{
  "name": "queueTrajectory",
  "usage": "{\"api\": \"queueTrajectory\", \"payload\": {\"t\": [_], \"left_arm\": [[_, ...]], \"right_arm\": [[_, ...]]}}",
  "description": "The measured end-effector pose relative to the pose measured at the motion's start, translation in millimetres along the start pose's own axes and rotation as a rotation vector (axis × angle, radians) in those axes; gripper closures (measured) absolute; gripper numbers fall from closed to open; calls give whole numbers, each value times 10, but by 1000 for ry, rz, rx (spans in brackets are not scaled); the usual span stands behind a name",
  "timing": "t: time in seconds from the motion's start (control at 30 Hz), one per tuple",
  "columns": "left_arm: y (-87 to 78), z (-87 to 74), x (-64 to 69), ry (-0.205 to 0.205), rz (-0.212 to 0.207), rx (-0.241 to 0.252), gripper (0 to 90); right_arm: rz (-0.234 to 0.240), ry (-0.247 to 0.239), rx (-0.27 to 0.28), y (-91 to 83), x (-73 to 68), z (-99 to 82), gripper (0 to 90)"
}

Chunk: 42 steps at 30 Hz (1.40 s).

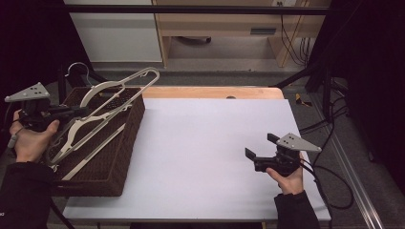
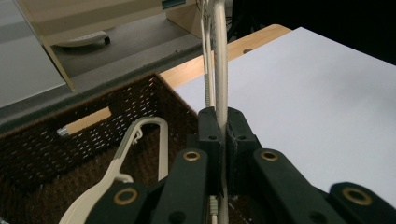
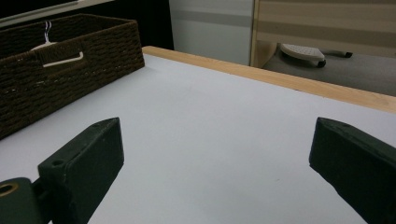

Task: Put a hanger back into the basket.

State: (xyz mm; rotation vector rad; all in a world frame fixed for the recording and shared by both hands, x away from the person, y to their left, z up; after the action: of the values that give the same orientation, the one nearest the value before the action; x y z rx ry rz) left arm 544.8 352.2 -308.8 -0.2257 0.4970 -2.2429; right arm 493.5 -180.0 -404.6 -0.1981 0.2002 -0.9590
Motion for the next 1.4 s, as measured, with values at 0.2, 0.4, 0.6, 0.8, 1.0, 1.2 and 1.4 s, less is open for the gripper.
{"api": "queueTrajectory", "payload": {"t": [0.2, 0.4, 0.6, 0.8, 1.0, 1.2, 1.4], "left_arm": [[-69, -257, -225, -35, 12, -21, 868], [-139, -478, -390, -71, 14, -52, 868], [-245, -584, -513, -94, -4, -42, 868], [-299, -684, -606, -97, 10, -82, 868], [-195, -840, -589, -114, 3, -123, 869], [-2, -995, -512, -168, -6, -155, 868], [125, -1115, -426, -198, 3, -196, 866]], "right_arm": [[0, -1, -2, 11, -2, -3, 34], [-3, -3, -6, 21, -2, -11, 34], [-6, -4, -6, 22, 0, -13, 34], [-3, -10, -11, 29, 1, -21, 34], [-2, -7, -10, 34, -4, -21, 32], [-6, -8, -7, 28, 1, -14, 31], [-7, -11, -6, 30, -7, -14, 30]]}}
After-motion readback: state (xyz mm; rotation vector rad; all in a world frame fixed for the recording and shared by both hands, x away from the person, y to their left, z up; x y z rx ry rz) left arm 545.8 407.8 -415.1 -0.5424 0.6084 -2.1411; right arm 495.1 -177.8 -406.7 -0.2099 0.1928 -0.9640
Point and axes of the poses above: each handheld gripper's, and its own axes: y roughly forward along the jaws, z roughly out of its top, x roughly to its right, the point moved 8 cm from there along y, roughly forward along the jaws, and after that the axes turned 4 degrees about x, right-handed, at the moved point
